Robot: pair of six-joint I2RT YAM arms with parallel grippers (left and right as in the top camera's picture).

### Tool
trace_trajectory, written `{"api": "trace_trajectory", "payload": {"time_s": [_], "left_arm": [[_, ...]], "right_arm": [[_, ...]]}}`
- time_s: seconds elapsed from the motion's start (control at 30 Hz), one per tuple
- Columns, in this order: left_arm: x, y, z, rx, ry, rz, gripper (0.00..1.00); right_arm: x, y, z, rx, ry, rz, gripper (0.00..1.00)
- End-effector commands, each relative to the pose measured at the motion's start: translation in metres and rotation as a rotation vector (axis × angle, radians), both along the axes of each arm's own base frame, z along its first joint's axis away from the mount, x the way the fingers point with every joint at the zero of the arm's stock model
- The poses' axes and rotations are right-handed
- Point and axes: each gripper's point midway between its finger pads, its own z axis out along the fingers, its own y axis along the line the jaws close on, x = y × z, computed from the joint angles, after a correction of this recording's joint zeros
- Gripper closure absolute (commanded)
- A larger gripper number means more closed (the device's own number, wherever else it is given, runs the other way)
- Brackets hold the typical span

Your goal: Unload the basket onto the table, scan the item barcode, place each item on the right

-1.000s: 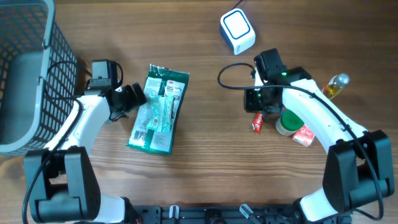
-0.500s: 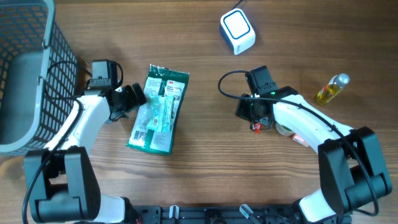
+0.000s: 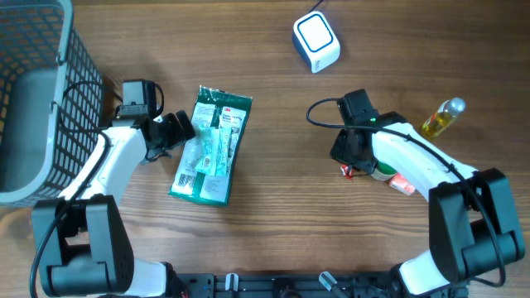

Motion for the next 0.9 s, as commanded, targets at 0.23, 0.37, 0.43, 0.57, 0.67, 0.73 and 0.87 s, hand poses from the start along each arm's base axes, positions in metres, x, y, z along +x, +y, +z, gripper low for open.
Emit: {"api": "trace_trajectory", "payload": {"time_s": [0.23,0.37,0.43,0.57,0.67,0.73,0.87], "left_arm": [[0.003,-0.064,0.017,-0.383,-0.047,-0.126,0.96],[-0.008,-0.070,0.014,-0.385,-0.006,-0.167,0.74],[-0.012,-0.071,0.012,-0.364,0.010,-0.184,0.73],[-0.020,-0.062,-0.005,-0.228,0.060,-0.175,0.76],[-0.026,-0.071,-0.017,-0.230,0.096,-0.200,0.74],[-0.029,-0.077,-0.024,-0.230,0.110,-0.218,0.71],[-0.030,-0.079,-0.036,-0.198,0.133,-0.231,0.68]], "right_arm": [[0.050,0.150,0.090,0.592,-0.245,0.478,0.57],[0.045,0.187,0.078,0.624,-0.253,0.539,0.54],[0.041,0.206,0.069,0.635,-0.256,0.582,0.55],[0.034,0.239,0.059,0.666,-0.278,0.642,0.56],[0.033,0.253,0.054,0.675,-0.302,0.672,0.56],[0.031,0.260,0.048,0.676,-0.306,0.687,0.56],[0.025,0.273,0.028,0.689,-0.273,0.672,0.56]]}}
